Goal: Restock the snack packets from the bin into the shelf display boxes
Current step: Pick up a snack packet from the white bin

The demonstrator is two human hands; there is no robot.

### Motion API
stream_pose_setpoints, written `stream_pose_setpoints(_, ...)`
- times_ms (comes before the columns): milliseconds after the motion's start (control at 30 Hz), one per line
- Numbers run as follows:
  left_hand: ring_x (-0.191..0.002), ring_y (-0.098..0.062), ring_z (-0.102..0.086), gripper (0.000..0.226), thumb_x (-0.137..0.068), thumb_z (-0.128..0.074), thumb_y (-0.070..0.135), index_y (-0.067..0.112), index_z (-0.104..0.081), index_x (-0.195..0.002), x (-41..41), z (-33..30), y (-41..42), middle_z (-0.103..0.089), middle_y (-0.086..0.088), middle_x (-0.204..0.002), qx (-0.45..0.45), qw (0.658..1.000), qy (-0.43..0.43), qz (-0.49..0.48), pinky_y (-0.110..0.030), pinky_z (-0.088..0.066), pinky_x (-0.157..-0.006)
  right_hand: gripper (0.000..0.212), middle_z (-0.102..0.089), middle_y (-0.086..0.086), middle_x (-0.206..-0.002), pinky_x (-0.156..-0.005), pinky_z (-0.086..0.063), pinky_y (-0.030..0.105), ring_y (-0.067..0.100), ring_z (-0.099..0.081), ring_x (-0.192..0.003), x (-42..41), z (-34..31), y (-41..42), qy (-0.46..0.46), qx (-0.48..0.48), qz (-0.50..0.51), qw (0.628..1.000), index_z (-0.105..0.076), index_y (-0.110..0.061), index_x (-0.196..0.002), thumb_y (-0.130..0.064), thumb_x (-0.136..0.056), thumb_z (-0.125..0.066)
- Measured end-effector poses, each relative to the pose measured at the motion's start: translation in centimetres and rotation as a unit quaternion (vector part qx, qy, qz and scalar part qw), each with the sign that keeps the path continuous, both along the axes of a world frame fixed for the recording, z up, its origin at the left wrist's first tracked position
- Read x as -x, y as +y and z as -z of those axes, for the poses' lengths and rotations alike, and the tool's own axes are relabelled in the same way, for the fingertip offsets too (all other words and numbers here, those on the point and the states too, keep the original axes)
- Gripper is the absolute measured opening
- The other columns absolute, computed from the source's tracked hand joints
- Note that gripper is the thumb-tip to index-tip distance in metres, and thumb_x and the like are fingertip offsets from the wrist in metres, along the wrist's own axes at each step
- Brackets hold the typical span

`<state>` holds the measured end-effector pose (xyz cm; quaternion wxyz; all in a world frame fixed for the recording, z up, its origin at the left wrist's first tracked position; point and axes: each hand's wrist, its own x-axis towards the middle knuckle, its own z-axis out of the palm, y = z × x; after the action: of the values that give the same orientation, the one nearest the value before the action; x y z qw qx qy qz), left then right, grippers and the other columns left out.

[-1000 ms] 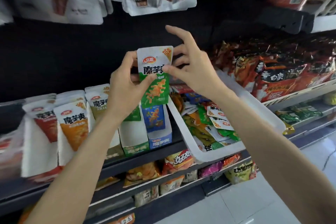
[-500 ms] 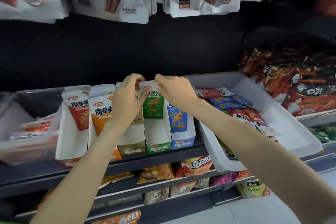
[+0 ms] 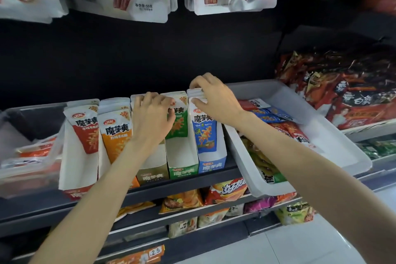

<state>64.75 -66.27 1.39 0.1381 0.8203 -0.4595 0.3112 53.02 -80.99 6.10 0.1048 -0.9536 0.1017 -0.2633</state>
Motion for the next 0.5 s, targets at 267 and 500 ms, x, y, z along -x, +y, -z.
stream_pose_setpoints(267, -0.099, -0.025, -0.058, 0.029, -0.09, -0.048, 0.031, 0.018, -0.067, -0.109, 3.7, -1.1, -0.7, -0.07, -0.002, -0.101, 0.039, 0.994, 0.055, 0.082, -0.037, -0.034, -0.085, 0.021, -0.066, -0.004, -0.099, -0.081, -0.052, 0.029, 0.009, -0.062, -0.09, 7.5, -1.1, -2.0, -0.036, -0.108, -0.014, 0.993, -0.063, -0.017, -0.107, -0.015, -0.087, -0.061)
stream_pose_setpoints(500, -0.088, -0.008, -0.055, 0.027, -0.091, -0.047, 0.037, 0.024, -0.064, -0.107, 11.8, -3.4, -3.8, -0.065, 0.014, -0.09, 0.051, 0.918, 0.213, 0.329, -0.025, -0.037, -0.081, 0.024, -0.068, -0.009, -0.089, -0.082, -0.052, 0.037, 0.015, -0.066, -0.088, 16.7, 1.0, -6.3, 0.144, -0.097, 0.169, 0.97, -0.065, -0.022, -0.107, -0.036, -0.087, -0.063)
